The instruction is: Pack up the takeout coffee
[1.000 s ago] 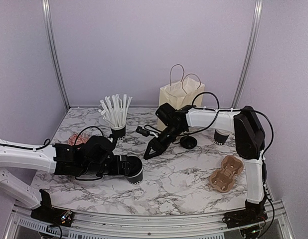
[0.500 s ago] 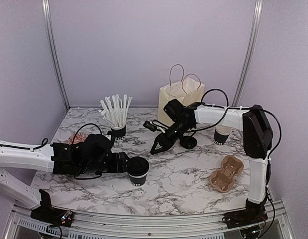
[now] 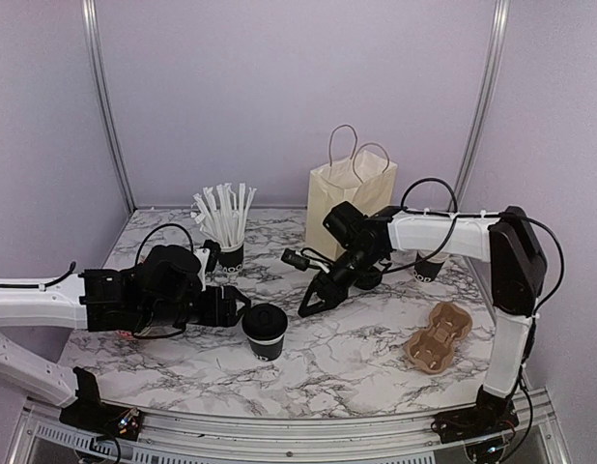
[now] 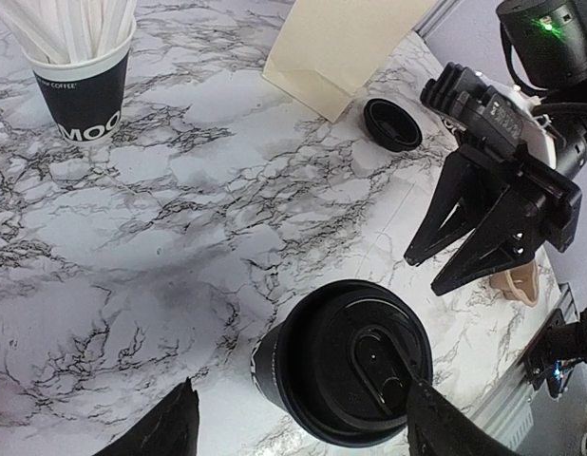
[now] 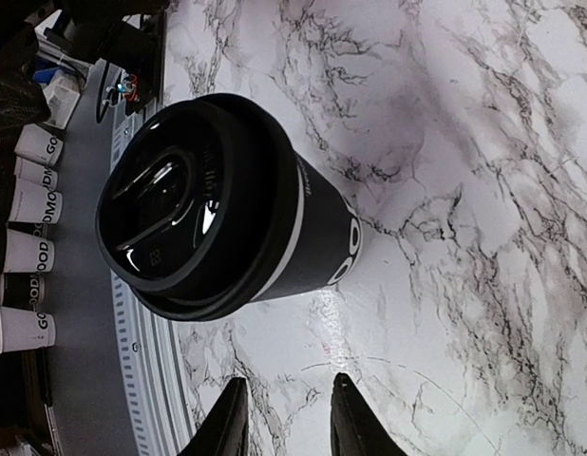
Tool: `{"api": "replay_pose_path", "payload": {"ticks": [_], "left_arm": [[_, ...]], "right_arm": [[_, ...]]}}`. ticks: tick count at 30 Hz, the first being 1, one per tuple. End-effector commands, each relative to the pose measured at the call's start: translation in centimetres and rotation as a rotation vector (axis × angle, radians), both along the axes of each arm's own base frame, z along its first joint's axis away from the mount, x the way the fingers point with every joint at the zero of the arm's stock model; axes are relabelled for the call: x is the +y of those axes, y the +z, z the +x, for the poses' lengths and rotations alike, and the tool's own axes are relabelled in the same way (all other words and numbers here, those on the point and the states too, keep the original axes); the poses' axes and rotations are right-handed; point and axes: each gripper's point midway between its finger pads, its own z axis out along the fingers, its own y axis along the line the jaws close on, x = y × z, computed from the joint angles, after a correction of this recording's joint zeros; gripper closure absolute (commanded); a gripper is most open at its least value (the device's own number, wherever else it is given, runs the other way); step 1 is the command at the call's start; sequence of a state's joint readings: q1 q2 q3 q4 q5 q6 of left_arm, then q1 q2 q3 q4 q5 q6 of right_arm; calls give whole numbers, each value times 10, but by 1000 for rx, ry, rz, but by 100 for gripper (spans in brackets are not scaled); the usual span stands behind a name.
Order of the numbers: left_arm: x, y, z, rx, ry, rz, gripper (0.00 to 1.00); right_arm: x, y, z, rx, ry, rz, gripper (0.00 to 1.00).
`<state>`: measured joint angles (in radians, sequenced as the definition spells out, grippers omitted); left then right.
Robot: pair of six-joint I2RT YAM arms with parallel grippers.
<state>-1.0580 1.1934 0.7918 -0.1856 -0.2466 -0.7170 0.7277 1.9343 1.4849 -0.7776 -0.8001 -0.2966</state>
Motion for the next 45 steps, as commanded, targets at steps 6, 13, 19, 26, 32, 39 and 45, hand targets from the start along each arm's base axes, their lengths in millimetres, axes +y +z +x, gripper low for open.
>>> {"api": "replay_pose_path", "payload": {"ticks": [6,13,19,26,32,39,45], "left_arm": [[15,6,-6,-66,-70,60,19],[3,-11,6,-7,-46,66,15],[-8,-17,1,23,-82,7,16],[2,-17,-8,47,-66,-32,17],[17,-19,-12,66,-18,-24,18],[35,-6,7,23,74,6,19],[33,-16,25,121,88,-24,32]], "right_arm": [[15,-1,-30,1,119,45,68],[24,0,-42,38,160,59,69],[38,0,-29,49,142,60,70],[52,0,20,36,56,53,72],[55,8,59,21,-11,81,72],[43,15,47,28,-38,77,70],[25,21,3,190,-39,138,56]]}}
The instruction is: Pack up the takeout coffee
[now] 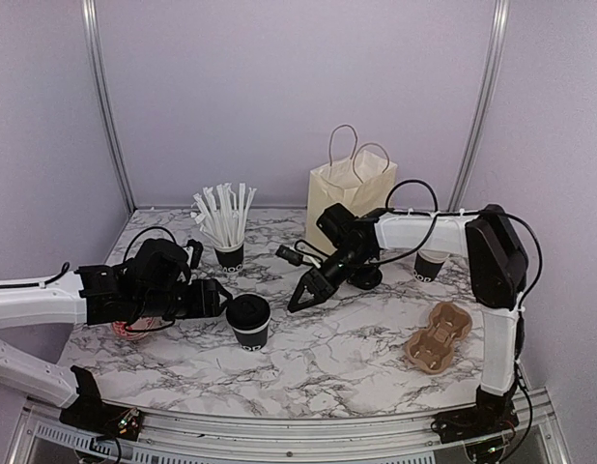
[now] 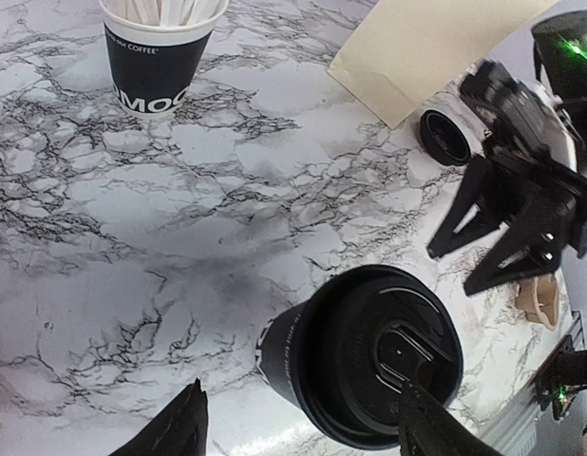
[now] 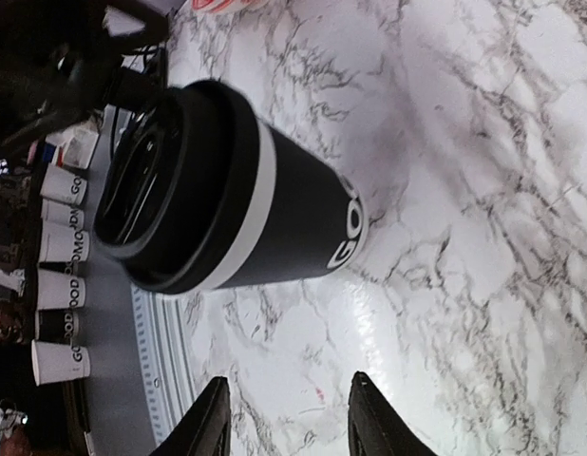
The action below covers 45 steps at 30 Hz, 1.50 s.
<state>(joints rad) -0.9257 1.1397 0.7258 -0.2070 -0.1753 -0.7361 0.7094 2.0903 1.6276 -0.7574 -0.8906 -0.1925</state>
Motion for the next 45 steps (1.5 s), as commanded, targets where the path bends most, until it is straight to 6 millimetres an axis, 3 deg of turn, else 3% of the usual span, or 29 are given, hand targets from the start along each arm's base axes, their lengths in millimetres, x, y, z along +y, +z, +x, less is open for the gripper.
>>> {"api": "replay_pose_path", "payload": {"ticks": [1,5,9,17,30,39,45], "left_arm": [[-7,0,8,65,-12,-30,32],[-14,-2,8,77,-27,-63,27],[-22,-6,8,89,-52,-92,23],[-34,-13,4,131,-93,-130,22],[-22,-20,-10,176,-53,-178,26],[-22,-18,-4,142,-42,-170,28],[-34,-18,2,145,-67,-163,30]], "right_arm": [[-2,29,-33,96,20,117,54],[5,25,-62,175,95,151,53],[22,26,-73,215,149,179,54],[40,29,-58,211,152,195,53],[41,21,-36,187,96,163,55],[46,17,-27,184,77,145,59],[47,15,-25,191,68,133,60]]}}
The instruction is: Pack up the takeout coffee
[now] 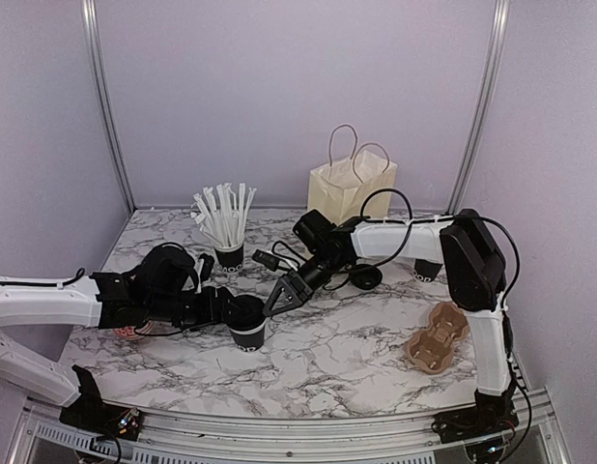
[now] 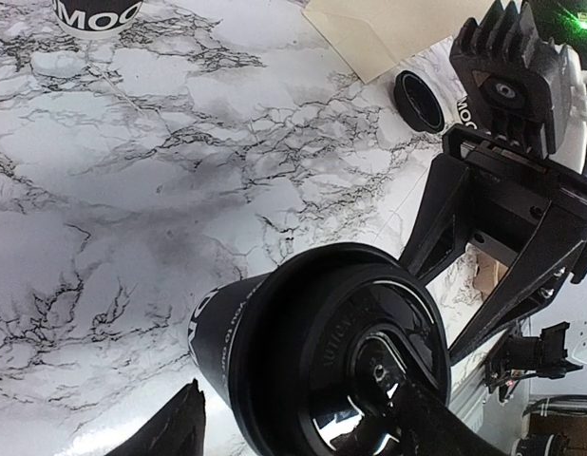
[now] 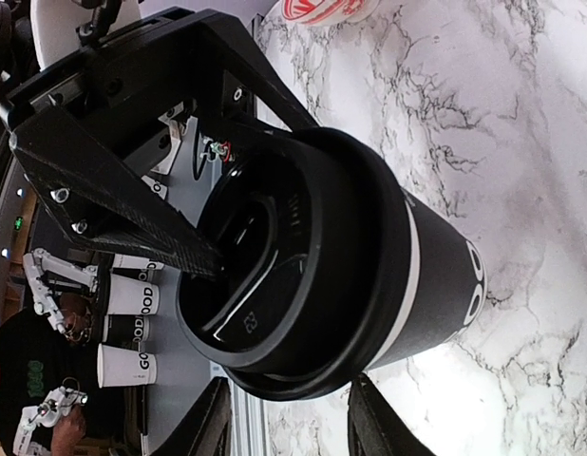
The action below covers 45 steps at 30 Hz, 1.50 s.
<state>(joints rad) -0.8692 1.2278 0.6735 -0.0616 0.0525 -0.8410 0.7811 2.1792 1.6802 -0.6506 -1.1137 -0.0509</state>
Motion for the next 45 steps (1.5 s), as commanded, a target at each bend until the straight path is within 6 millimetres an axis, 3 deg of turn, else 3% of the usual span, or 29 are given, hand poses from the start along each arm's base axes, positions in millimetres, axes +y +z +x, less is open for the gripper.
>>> {"api": "replay_pose_path", "payload": {"ticks": [1,6,15,23,29,34,37,41,45], "left_arm": [[-12,8,8,-23,-22,-17,31],[-9,8,4,-12,-12,-27,32],[-4,16,-4,2,5,-52,30],[-1,19,-8,-2,15,-34,29],[8,25,-2,-51,29,28,23],[11,25,6,-103,17,89,19],[10,24,15,-122,16,120,20],[4,24,20,-123,-1,127,24],[1,22,17,-98,-12,111,27]], "right_arm": [[2,3,7,-4,-17,-10,60],[0,3,7,-8,-27,-20,61],[-1,-3,31,-31,-69,-38,68],[-1,0,40,-62,-74,-34,68],[-12,7,38,-113,-83,-44,63],[-21,9,26,-144,-71,-50,63],[-21,-1,7,-122,-37,-57,68],[-17,-15,-21,-110,32,-74,72],[-8,-14,-31,-105,63,-59,74]]}}
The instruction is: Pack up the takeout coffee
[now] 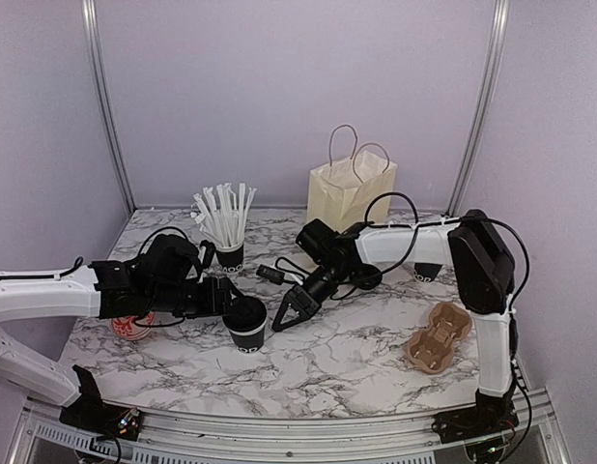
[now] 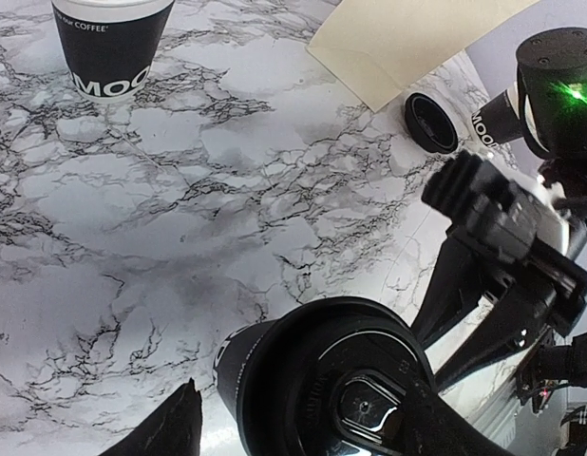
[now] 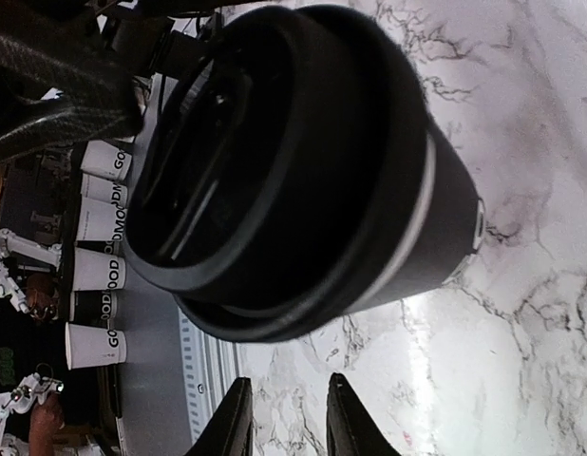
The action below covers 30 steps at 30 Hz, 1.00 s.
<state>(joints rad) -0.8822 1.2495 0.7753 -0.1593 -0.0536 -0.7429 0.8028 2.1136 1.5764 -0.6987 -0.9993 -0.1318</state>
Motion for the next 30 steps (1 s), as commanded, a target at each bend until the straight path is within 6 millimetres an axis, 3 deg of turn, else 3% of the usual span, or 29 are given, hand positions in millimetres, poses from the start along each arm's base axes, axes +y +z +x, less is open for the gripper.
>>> {"api": "replay_pose_path", "payload": {"ticks": [1,6,16,24,30], "left_arm": [[-2,3,1,7,-13,-1,28],[1,4,-7,23,-10,-38,30],[8,0,-16,49,9,-66,32],[10,8,-12,21,28,-71,30],[-1,8,-2,15,20,-55,31]], "right_arm": [[12,8,-12,-24,51,39,74],[20,18,-2,-15,41,65,75],[16,28,47,-20,-50,92,75],[9,28,46,-5,-57,89,73],[11,30,49,-11,-66,86,67]]}}
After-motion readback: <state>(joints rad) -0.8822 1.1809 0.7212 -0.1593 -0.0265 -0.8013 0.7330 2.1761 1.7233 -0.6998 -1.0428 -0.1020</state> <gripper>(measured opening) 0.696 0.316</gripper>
